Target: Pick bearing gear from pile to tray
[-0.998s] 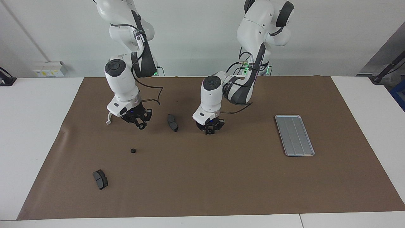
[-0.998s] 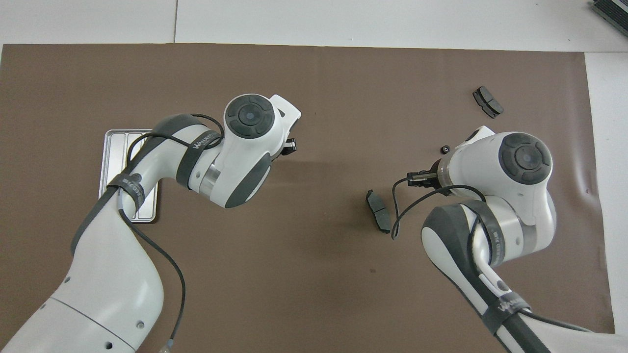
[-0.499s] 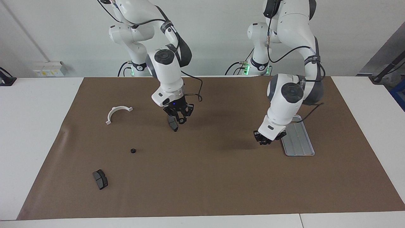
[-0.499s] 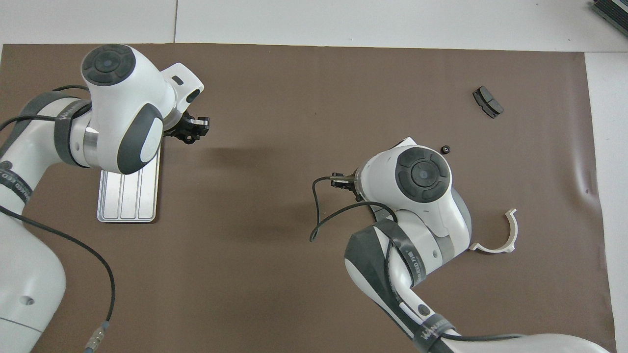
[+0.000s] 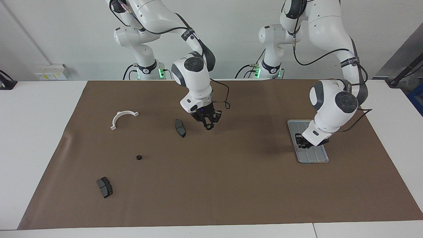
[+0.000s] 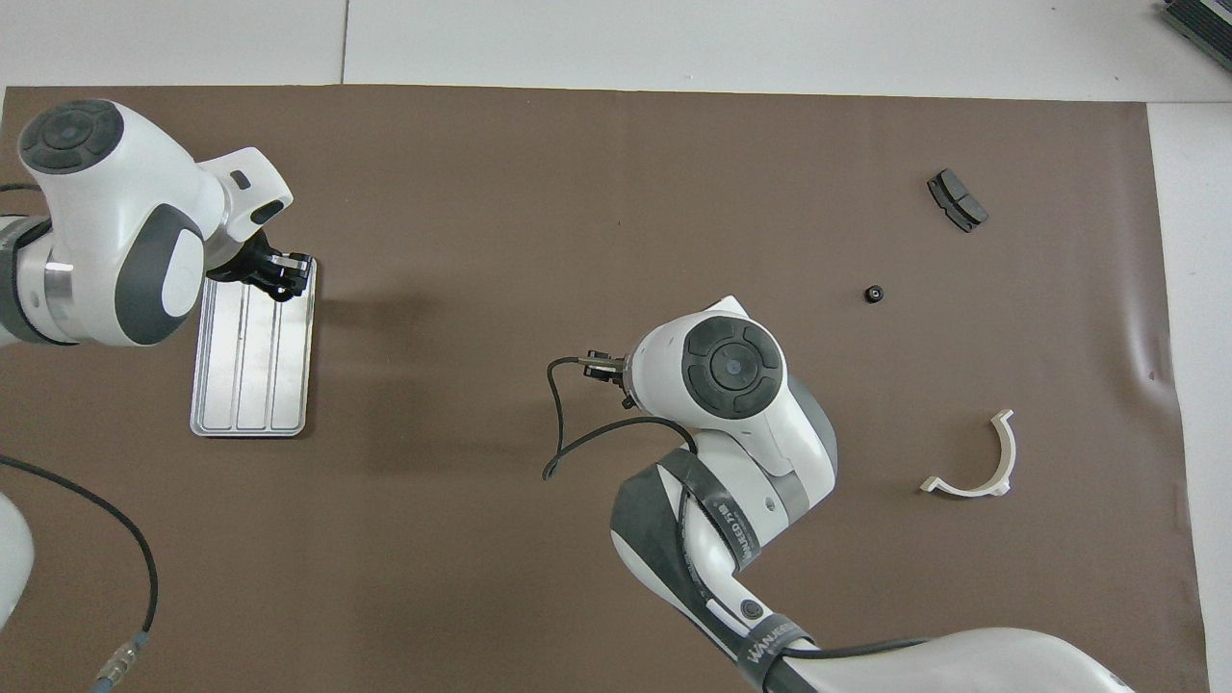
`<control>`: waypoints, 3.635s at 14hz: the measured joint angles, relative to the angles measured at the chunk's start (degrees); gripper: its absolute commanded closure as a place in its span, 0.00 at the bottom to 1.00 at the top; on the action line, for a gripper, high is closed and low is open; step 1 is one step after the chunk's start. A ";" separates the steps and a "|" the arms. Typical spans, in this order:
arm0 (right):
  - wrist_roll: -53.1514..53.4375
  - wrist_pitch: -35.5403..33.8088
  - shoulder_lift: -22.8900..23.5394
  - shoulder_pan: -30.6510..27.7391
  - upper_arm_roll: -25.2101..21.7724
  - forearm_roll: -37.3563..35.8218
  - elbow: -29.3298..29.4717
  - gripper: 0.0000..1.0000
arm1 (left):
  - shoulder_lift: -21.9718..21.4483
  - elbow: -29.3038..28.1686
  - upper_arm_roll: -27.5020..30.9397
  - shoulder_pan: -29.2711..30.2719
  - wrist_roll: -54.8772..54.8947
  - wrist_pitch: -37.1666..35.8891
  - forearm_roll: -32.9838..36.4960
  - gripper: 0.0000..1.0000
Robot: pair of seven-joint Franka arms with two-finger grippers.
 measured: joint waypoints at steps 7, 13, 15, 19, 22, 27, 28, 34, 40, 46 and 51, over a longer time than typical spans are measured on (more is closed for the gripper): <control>1.91 4.38 4.23 0.42 -0.12 -3.08 0.79 0.00 | -2.03 -6.38 0.02 1.08 0.15 5.92 -0.03 0.00; 0.76 1.52 1.87 -3.58 -0.98 -5.78 2.71 0.00 | -2.63 -5.78 -0.26 1.03 0.14 6.71 -0.04 0.00; -6.10 -1.98 -1.12 -8.69 -1.01 -5.83 2.96 0.00 | -2.69 -4.55 -0.55 0.72 0.13 6.72 -0.07 0.00; -23.75 -5.01 -3.75 -18.21 -1.04 -5.85 2.83 0.00 | -2.32 1.01 -0.77 -1.31 -1.94 2.72 -0.46 0.00; -34.87 -4.92 -3.19 -24.16 -1.08 -5.85 2.13 0.00 | -1.31 5.36 -0.78 -4.72 -8.85 -1.03 -0.47 0.00; -47.08 -4.02 -0.67 -28.40 -1.06 -5.85 0.78 0.04 | 1.52 7.12 -0.94 -16.16 -30.46 -2.33 1.85 0.00; -48.90 -3.65 -0.28 -28.95 -1.07 -5.85 0.22 0.15 | 2.64 8.73 -0.95 -18.42 -33.89 -3.56 1.99 0.00; -50.10 -1.68 1.67 -29.45 -1.04 -5.85 -0.74 0.47 | 4.78 12.89 -0.99 -23.48 -45.31 -7.33 2.00 0.00; -50.11 -1.35 2.38 -29.47 -1.04 -7.15 -0.96 0.47 | 6.51 12.71 -1.11 -31.44 -54.75 -3.23 1.98 0.00; -50.12 1.06 3.86 -30.19 -1.06 -8.64 -1.40 0.47 | 7.84 8.59 -1.21 -35.38 -56.31 4.14 1.56 0.02; -50.16 1.09 3.86 -30.20 -1.06 -8.65 -1.40 0.48 | 8.13 7.13 -1.29 -36.95 -56.67 4.68 1.29 0.14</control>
